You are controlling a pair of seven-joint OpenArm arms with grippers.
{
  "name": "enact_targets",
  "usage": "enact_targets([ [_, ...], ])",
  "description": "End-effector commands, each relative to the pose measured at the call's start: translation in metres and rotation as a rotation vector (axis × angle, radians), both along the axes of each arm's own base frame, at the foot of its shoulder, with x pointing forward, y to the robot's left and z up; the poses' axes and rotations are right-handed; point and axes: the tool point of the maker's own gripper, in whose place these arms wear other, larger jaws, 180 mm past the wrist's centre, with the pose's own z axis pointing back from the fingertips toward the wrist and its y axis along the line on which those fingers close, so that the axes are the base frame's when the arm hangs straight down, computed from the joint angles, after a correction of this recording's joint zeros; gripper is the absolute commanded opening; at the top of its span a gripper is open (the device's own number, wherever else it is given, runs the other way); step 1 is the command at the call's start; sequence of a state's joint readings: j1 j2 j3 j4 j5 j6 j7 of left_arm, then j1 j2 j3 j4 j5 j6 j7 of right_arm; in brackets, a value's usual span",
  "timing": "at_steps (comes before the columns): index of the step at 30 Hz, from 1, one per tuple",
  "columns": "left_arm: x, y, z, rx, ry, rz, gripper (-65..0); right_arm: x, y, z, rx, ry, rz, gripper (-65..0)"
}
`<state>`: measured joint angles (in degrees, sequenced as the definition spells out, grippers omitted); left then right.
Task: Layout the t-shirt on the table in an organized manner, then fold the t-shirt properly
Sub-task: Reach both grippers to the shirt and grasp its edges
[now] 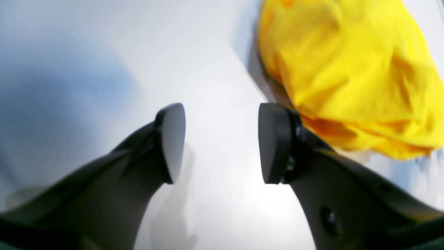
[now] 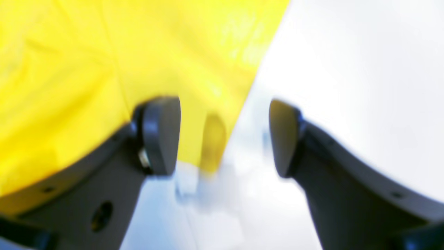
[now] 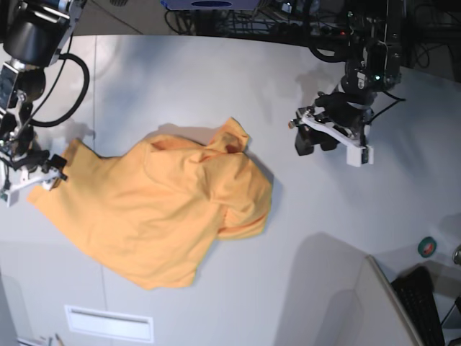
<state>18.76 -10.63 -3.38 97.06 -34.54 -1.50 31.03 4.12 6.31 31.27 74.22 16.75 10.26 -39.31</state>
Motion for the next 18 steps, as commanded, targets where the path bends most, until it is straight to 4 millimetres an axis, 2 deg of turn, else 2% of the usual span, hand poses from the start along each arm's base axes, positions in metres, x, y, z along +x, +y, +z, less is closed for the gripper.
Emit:
enact_targets([
  [1, 0.003, -0.009, 0.0, -0.015, -0.008, -0.018, -33.1, 0.017, -0.013, 0.013, -0.005, -0.055, -0.017, -26.3],
  [5, 0.003, -0.042, -0.022, -0.04, 0.048, -0.1, -33.1, 0.023, -0.016, -0.011, 0.094, -0.016, -0.047, -26.3],
  [9, 0.014, -0.067, -0.036, -0.052, 0.077, -0.16, -33.1, 0.027, -0.02, -0.029, 0.127, 0.011, -0.069, -26.4],
  [15, 0.026, -0.111, -0.046, -0.087, 0.103, -0.233, -33.1, 0.01, -0.012, -0.051, 0.148, 0.049, -0.079, -26.9],
  [17, 0.026, -0.116, -0.046, -0.089, 0.102, -0.246, -35.4, 0.007, -0.011, -0.053, 0.15, 0.053, -0.08, -30.9],
  [18, 0.027, -0.115, -0.045, -0.09, 0.098, -0.242, -38.0, 0.006, -0.011, -0.054, 0.151, 0.056, -0.08, -36.3],
])
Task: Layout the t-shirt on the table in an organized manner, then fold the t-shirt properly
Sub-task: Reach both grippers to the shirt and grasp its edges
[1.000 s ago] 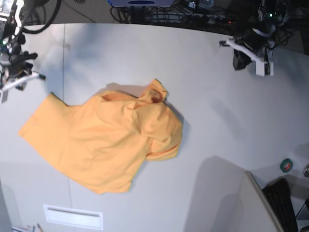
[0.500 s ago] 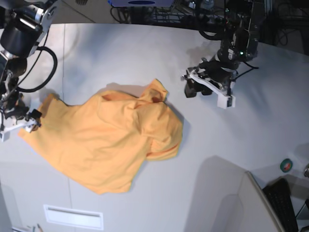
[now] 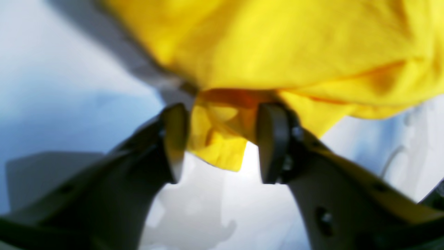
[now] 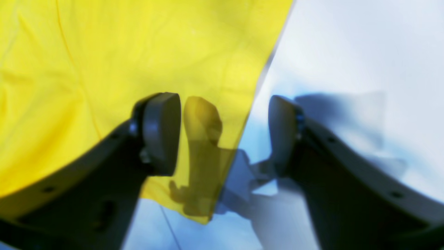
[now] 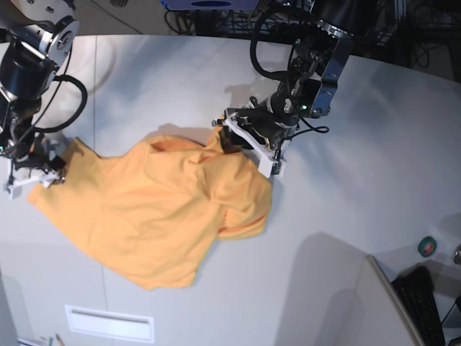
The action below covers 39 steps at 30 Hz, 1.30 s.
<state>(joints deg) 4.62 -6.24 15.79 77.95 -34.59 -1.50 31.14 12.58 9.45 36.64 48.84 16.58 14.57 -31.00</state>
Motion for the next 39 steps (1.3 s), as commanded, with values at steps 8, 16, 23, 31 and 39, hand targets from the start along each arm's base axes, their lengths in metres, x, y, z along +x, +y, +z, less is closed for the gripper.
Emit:
enact_targets([
  [8, 0.023, 0.053, 0.013, 0.04, -0.059, 0.105, -65.0, 0.013, -0.028, 0.033, -0.077, -0.061, -0.001, -65.0],
  [16, -0.047, 0.107, -0.003, 0.168, 0.016, 0.063, -65.0, 0.01, -0.039, 0.09, -0.202, -0.112, 0.06, -65.0],
  [23, -0.059, 0.163, 0.014, 0.23, -0.003, 0.186, -65.0, 0.008, -0.036, 0.142, -0.308, -0.194, 0.094, -65.0],
  [31, -0.025, 0.129, 0.044, 0.156, -0.112, 0.173, -65.0, 0.005, -0.029, 0.134, -0.281, -0.169, 0.099, -65.0],
  [39, 0.006, 0.005, 0.07, -0.02, -0.197, -0.045, -27.2, 0.002, -0.028, 0.125, -0.263, -0.149, 0.098, -65.0],
])
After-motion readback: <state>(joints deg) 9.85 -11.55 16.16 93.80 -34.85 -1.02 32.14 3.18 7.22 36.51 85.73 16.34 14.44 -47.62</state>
